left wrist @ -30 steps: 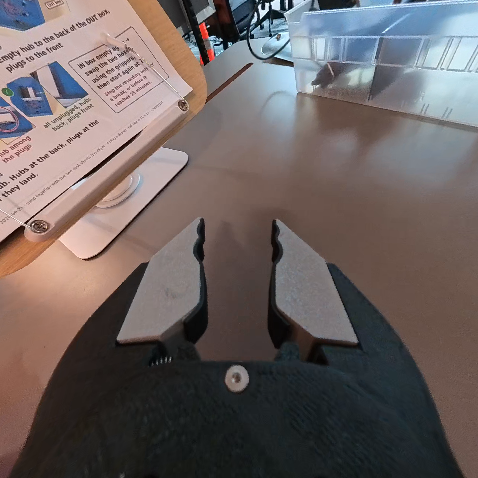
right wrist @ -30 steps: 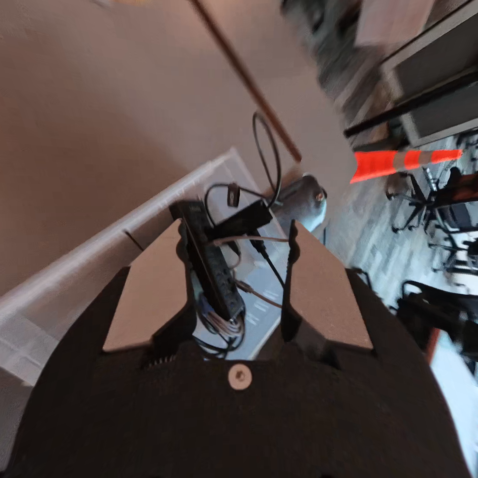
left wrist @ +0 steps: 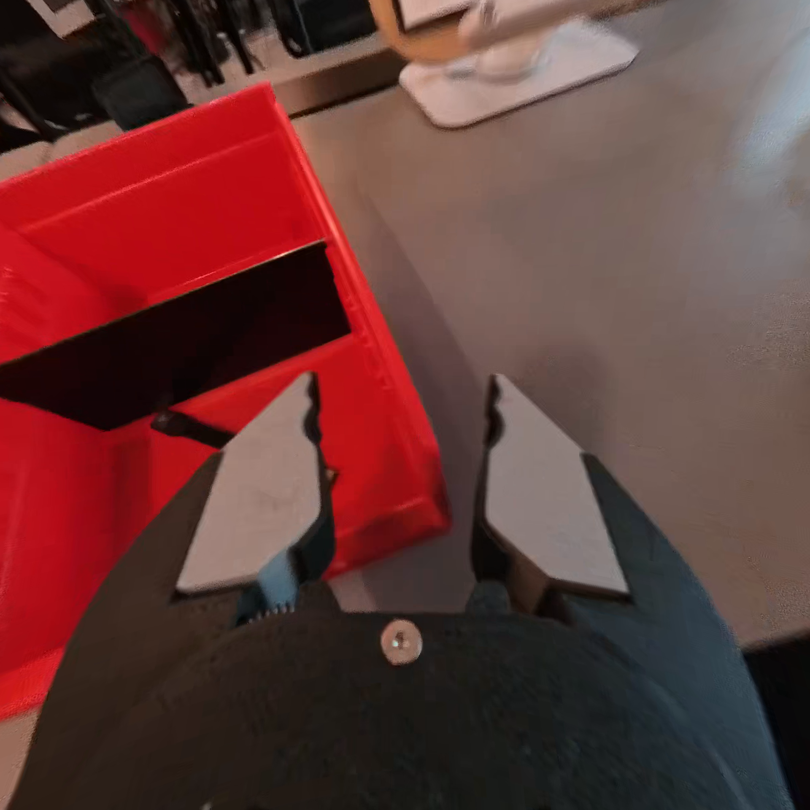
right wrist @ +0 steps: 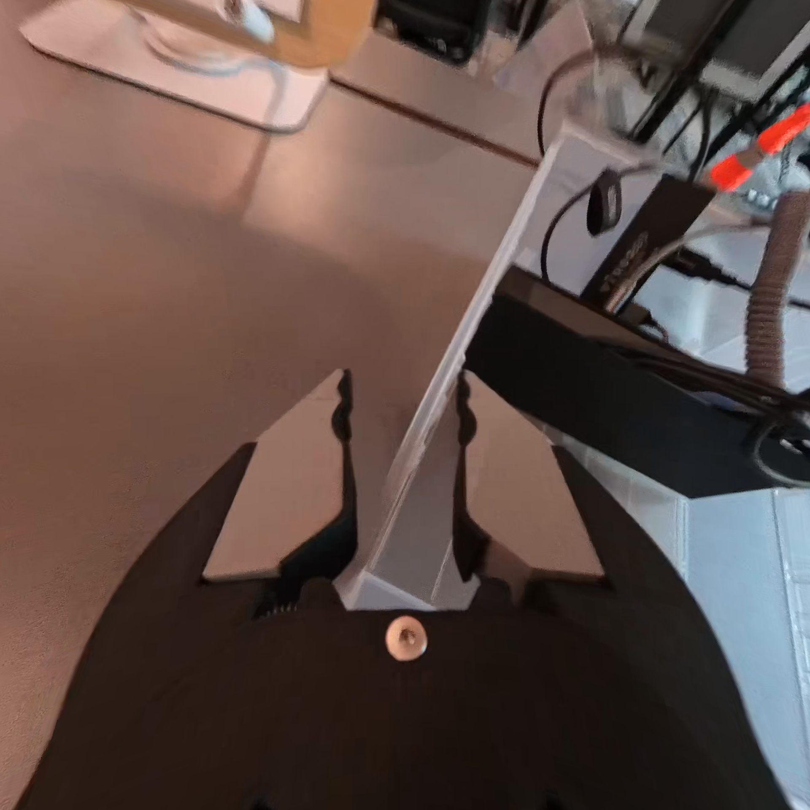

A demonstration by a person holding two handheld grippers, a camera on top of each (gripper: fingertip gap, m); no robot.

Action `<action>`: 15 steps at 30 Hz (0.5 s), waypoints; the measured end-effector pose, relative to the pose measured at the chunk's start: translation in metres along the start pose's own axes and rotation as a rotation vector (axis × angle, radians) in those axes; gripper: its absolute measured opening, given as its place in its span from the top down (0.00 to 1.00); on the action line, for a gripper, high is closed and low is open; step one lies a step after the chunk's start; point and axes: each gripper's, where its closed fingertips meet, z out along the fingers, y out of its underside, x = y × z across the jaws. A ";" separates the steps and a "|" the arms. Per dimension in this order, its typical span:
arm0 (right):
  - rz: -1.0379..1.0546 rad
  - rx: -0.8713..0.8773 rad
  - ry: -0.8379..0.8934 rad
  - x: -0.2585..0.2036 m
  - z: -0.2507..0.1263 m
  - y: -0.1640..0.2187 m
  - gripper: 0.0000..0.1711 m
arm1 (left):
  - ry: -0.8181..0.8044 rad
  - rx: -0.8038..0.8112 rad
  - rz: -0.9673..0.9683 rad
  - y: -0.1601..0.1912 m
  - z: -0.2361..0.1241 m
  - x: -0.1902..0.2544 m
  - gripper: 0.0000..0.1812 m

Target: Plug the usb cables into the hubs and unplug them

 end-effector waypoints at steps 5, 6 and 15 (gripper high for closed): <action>-0.075 -0.010 0.081 0.022 -0.022 0.019 0.91 | -0.166 0.047 0.083 0.006 -0.002 -0.049 0.97; -0.067 -0.001 0.064 0.023 -0.029 0.023 0.94 | -0.136 0.065 0.095 0.007 -0.006 -0.054 0.97; -0.078 0.012 -0.077 -0.088 -0.078 0.019 0.94 | -0.154 0.266 0.075 -0.052 -0.062 -0.080 0.98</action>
